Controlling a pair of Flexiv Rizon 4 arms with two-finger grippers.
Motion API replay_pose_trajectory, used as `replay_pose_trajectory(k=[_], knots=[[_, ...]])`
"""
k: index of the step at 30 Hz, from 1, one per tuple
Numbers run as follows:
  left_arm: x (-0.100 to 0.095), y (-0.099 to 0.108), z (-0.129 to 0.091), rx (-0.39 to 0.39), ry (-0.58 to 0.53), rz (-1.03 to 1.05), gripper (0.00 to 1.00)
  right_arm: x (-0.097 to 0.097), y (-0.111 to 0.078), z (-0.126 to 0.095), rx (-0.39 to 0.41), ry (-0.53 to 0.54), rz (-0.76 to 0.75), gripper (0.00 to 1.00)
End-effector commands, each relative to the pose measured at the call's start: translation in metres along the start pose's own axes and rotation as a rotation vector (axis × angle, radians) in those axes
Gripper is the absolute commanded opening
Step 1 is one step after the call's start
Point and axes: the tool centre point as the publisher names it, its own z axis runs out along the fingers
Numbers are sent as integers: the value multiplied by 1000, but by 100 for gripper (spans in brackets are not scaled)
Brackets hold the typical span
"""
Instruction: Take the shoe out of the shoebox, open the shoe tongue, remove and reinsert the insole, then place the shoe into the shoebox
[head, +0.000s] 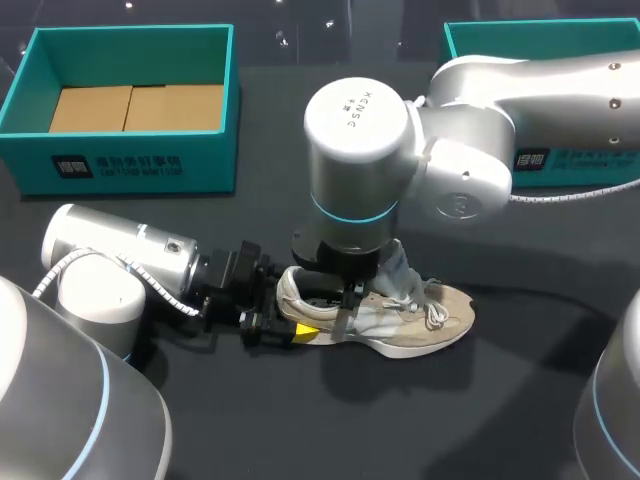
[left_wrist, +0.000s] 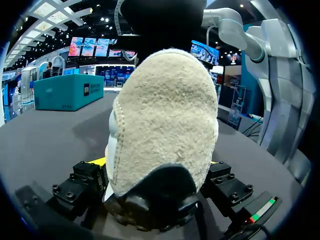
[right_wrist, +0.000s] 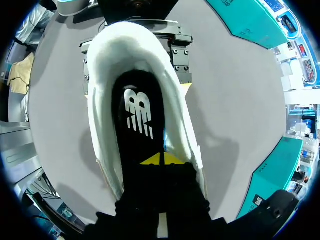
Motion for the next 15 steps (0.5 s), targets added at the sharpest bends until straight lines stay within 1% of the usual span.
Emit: replay_pose_trajectory(k=[1,9,10,14,15], knots=[[0,1,1,0,0,0,0,-2,-9,-1,-8,-2,3,0],[0,1,1,0,0,0,0,-2,-14,6,-18,26,0,0],[0,1,1,0,0,0,0,-2,-14,7,-18,33,-2,3],[0,1,1,0,0,0,0,-2,-15,13,-24,71,2,21],[0,1,1,0,0,0,0,-2,-16,14,-25,73,3,22]])
